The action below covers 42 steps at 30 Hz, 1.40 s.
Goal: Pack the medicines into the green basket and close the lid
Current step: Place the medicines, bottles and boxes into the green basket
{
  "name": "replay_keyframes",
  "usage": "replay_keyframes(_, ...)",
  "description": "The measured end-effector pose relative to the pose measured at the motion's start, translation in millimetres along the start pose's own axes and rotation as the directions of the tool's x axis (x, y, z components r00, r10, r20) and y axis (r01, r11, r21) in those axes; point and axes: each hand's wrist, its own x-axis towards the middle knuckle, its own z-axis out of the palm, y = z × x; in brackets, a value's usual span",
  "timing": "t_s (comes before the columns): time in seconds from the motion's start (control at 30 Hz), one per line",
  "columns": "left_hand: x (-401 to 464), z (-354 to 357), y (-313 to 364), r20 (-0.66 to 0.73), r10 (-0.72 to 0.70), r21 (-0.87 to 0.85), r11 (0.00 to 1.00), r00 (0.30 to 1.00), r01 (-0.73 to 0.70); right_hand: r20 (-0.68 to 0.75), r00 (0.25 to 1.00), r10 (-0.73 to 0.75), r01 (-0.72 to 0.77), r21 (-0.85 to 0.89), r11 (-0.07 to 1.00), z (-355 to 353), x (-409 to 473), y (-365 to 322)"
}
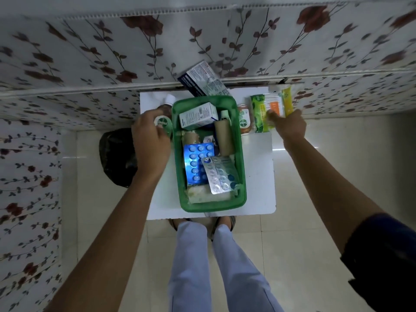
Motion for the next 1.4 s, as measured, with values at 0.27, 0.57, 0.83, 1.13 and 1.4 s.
replay_keyframes(0.27, 32, 32, -41, 0.220, -0.189, 0.117, 0.979, 0.957, 0.167, -0.019, 1.000, -0.012, 0.013, 0.049, 0.999, -20, -8, -13)
replay_keyframes(0.57, 46, 33, -42, 0.224, -0.416, 0.082, 0.909, 0.881, 0.409, -0.073, 0.935, -0.347, 0.342, 0.450, 0.825, -32, -135, -43)
replay_keyframes(0.83, 16, 1, -47, 0.046, -0.536, -0.207, 0.820, 0.843, 0.533, 0.331, 0.828, -0.453, 0.464, 0.050, 0.885, 45, -160, -23)
replay_keyframes(1.13, -3, -36, -30, 0.063, -0.528, -0.472, 0.732, 0.847, 0.492, 0.173, 0.641, -0.748, 0.720, -0.472, 0.508, 56, -165, -16)
replay_keyframes(1.4, -35, -48, 16, 0.187, -0.328, -0.488, 0.787, 0.926, 0.377, 0.486, 0.610, -0.626, 0.784, -0.258, 0.564, 22, -143, -48)
